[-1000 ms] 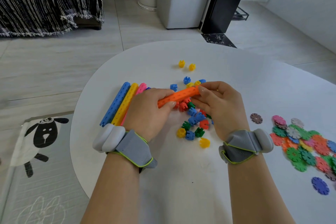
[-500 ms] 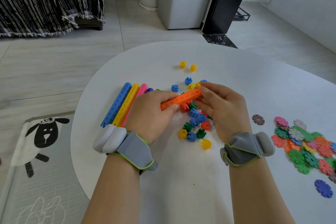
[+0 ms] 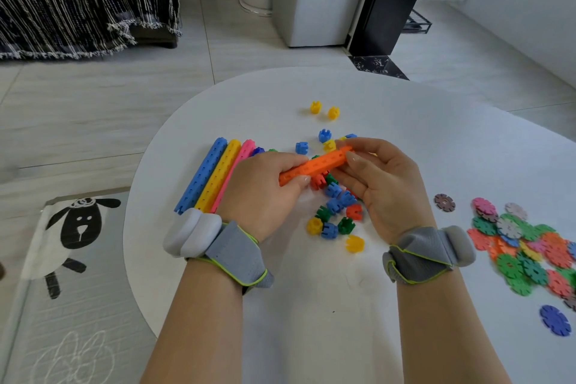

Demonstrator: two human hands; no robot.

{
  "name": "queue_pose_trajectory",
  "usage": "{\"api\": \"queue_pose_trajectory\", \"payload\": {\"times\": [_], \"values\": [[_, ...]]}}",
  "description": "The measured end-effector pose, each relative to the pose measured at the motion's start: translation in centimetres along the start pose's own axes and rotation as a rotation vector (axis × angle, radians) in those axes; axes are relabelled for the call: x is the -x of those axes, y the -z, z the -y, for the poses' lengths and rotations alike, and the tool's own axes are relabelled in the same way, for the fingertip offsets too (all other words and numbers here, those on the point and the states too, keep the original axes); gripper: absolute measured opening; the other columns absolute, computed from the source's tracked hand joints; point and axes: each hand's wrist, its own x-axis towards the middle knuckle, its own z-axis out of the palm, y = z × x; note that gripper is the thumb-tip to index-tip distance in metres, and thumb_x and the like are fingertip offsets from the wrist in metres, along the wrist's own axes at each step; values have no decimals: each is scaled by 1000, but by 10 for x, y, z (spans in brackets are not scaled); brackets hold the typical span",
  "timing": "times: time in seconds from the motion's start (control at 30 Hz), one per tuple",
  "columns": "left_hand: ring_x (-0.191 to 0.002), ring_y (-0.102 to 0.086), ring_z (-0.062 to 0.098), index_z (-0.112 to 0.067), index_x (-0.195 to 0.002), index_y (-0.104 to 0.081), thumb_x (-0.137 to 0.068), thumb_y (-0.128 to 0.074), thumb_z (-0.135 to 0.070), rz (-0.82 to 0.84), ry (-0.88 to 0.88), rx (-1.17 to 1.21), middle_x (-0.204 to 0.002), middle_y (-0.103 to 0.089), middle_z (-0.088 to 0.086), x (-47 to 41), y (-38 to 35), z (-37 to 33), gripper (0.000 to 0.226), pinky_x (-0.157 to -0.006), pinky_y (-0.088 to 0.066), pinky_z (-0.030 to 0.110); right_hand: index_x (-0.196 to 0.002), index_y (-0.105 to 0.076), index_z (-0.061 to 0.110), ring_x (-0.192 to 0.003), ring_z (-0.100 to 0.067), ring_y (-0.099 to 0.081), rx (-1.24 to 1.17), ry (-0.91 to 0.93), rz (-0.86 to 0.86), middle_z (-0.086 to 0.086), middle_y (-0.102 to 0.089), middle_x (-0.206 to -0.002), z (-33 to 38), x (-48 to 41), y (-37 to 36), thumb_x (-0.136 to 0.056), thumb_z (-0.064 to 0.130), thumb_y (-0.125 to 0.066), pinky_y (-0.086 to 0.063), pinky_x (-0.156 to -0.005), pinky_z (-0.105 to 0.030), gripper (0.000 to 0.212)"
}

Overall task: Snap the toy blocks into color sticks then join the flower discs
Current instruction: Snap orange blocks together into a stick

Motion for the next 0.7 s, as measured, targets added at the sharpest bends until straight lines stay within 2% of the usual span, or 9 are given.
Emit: {"api": "queue_pose_trajectory", "payload": {"times": [0.3,0.43,0.57,0.63,0.7], "values": [[-90,-50,9,-27,-119,-64,-90,-58,-25,-22,-51,-55,-104,-65,-4,0,2,1,30,-77,-30,15,-95,-67,8,-87,-23,-71,178,-6,11,-9,-73,-92,2,1,-2,-94,-2,-49,-58,-79,-30,20],[-106,-51,18,-26,-117,-65,-87,-61,-20,-25,-45,-99,-110,-64,-2,-2,3,8,30,-91,-31,22,-86,-67,11,-75,-20,-72,357,6,68,-9,-73,-90,5,6,1,-89,-2,-58,-58,-70,-25,15],[-110,-49,22,-28,-109,-68,-83,-54,-27,-97,-75,-150,-113,-65,-7,-3,-2,12,30,-99,-32,32,-85,-67,23,-64,-6,-68,489,66,163,2,-71,-81,14,18,-4,-85,2,-65,-52,-60,-15,21],[-118,-44,23,-30,-109,-68,-83,-58,-23,-136,-72,-184,-124,-59,-8,-3,-3,13,29,-99,-31,33,-82,-67,29,-62,-5,-65,590,81,190,6,-70,-77,15,22,-7,-81,16,-71,-52,-60,-19,14],[-124,-35,25,-34,-113,-66,-84,-63,-18,-142,-36,-227,-137,-46,-6,1,-4,14,32,-101,-30,36,-87,-67,29,-66,-11,-67,712,69,186,4,-69,-78,13,29,-10,-78,26,-72,-58,-70,-31,10]]}}
